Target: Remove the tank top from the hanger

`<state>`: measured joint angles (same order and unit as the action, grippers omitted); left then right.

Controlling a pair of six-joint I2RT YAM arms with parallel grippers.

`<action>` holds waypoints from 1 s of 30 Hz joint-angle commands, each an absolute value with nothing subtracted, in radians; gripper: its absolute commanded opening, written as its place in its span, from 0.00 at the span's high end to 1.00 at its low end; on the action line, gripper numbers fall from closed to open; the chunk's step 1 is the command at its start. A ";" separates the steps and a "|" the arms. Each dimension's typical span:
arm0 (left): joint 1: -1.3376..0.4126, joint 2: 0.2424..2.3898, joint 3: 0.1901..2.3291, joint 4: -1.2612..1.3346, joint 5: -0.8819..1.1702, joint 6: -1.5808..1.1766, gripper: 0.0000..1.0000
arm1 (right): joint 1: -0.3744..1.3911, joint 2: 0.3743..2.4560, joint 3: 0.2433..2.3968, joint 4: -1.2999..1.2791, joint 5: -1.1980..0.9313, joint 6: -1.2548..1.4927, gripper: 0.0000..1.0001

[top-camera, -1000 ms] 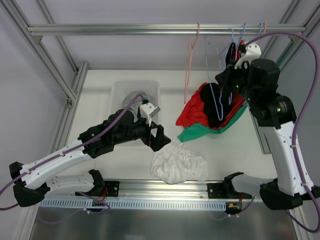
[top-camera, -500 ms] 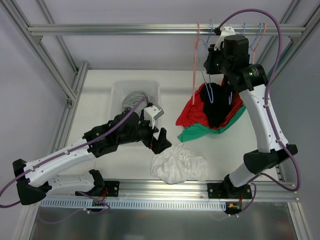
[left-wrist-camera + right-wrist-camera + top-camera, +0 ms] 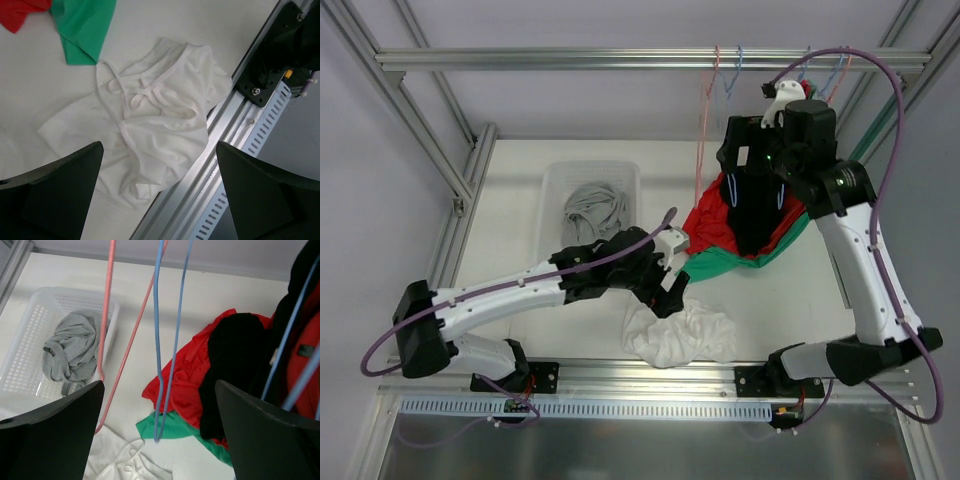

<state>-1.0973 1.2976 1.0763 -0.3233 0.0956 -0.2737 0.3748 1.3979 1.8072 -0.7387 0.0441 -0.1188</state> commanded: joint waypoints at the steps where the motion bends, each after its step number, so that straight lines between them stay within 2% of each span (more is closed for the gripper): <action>1: -1.144 1.420 1.121 -0.301 0.094 -0.265 0.01 | 0.370 1.206 1.746 -0.719 0.020 -0.121 0.01; 9: -1.262 1.692 1.206 -0.298 -0.027 -0.304 0.01 | 0.368 0.844 1.542 -0.765 -0.110 -0.115 0.00; 18: -1.328 1.818 1.131 -0.325 -0.184 -0.390 0.02 | 0.368 0.696 1.462 -0.770 -0.282 -0.129 0.01; 19: -1.330 1.822 1.129 -0.327 -0.199 -0.397 0.12 | 0.368 0.686 1.457 -0.762 -0.290 -0.126 0.01; 22: -1.331 1.836 1.129 -0.325 -0.264 -0.400 0.30 | 0.367 0.655 1.439 -0.742 -0.291 -0.120 0.01; 24: -1.331 1.854 1.135 -0.325 -0.272 -0.391 0.46 | 0.370 0.637 1.428 -0.739 -0.296 -0.115 0.00; 25: -1.331 1.861 1.143 -0.325 -0.272 -0.391 0.73 | 0.367 0.629 1.422 -0.736 -0.298 -0.117 0.01; 26: -1.330 1.862 1.146 -0.327 -0.267 -0.391 0.87 | 0.368 0.621 1.416 -0.733 -0.296 -0.117 0.01; 27: -1.330 1.861 1.149 -0.328 -0.261 -0.391 0.96 | 0.368 0.611 1.410 -0.735 -0.295 -0.120 0.01; 28: -1.331 1.852 1.152 -0.331 -0.261 -0.391 1.00 | 0.368 0.603 1.405 -0.733 -0.282 -0.126 0.01; 30: -1.331 1.795 1.160 -0.368 -0.271 -0.391 1.00 | 0.370 0.585 1.399 -0.733 -0.264 -0.132 0.00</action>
